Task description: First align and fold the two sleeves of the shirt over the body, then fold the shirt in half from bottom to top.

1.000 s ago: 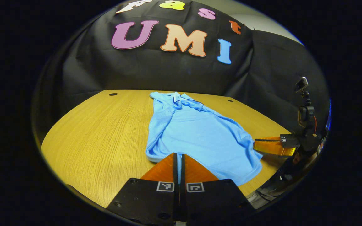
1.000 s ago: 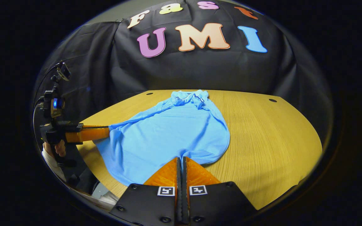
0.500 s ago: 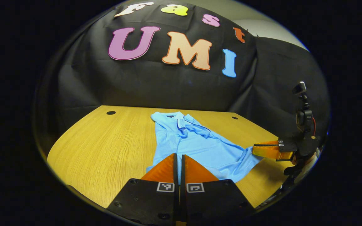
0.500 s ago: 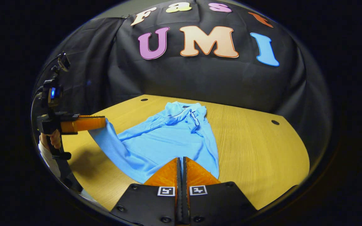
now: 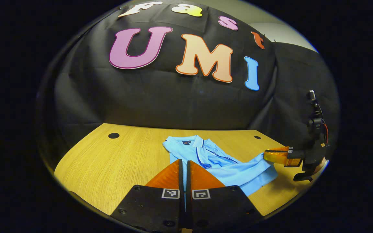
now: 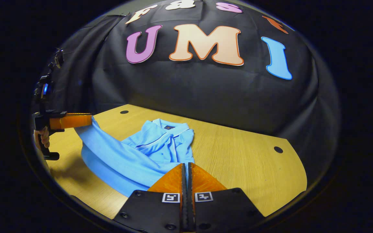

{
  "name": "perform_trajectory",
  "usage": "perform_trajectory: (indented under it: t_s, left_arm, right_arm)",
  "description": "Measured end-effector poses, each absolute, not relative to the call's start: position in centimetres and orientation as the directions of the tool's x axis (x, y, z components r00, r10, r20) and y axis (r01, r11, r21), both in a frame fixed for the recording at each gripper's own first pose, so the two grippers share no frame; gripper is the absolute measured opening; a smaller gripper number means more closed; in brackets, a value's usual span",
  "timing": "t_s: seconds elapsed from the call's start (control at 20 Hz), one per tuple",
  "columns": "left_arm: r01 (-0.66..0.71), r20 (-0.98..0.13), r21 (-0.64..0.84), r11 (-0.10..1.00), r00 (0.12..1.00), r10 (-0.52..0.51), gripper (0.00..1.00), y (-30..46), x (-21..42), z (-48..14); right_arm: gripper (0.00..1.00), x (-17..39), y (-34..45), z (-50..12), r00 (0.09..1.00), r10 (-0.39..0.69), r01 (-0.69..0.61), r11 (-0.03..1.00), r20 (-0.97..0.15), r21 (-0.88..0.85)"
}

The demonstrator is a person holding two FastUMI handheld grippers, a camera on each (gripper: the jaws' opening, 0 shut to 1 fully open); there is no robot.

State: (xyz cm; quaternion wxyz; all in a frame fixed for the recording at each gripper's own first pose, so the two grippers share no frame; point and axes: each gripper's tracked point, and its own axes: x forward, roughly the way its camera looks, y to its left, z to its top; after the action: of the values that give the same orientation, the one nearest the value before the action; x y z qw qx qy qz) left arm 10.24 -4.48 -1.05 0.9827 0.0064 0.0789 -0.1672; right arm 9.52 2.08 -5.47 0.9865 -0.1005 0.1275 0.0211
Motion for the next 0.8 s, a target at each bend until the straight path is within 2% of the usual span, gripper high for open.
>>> perform_trajectory:
  t_s: [0.15, 0.4, 0.8]
  left_arm:
    - [0.297, -0.165, -0.018, 0.955, 0.941, -0.295, 0.00, -4.1, 13.8, -0.9]
    - [0.279, -0.186, 0.060, 0.958, 0.946, -0.264, 0.00, -4.1, 19.1, -1.1]
    - [0.196, -0.223, 0.121, 0.973, 0.961, -0.166, 0.00, -4.1, 26.3, -3.5]
  right_arm:
    - [0.02, 13.0, 0.6, -4.7, 0.963, -0.024, -0.021, 0.987, -0.270, -0.162]
    - [0.02, 18.6, -0.2, -4.3, 0.952, -0.053, -0.003, 0.983, -0.303, -0.184]
    - [0.02, 24.7, -2.2, -7.2, 0.923, -0.148, 0.084, 0.978, -0.356, -0.190]
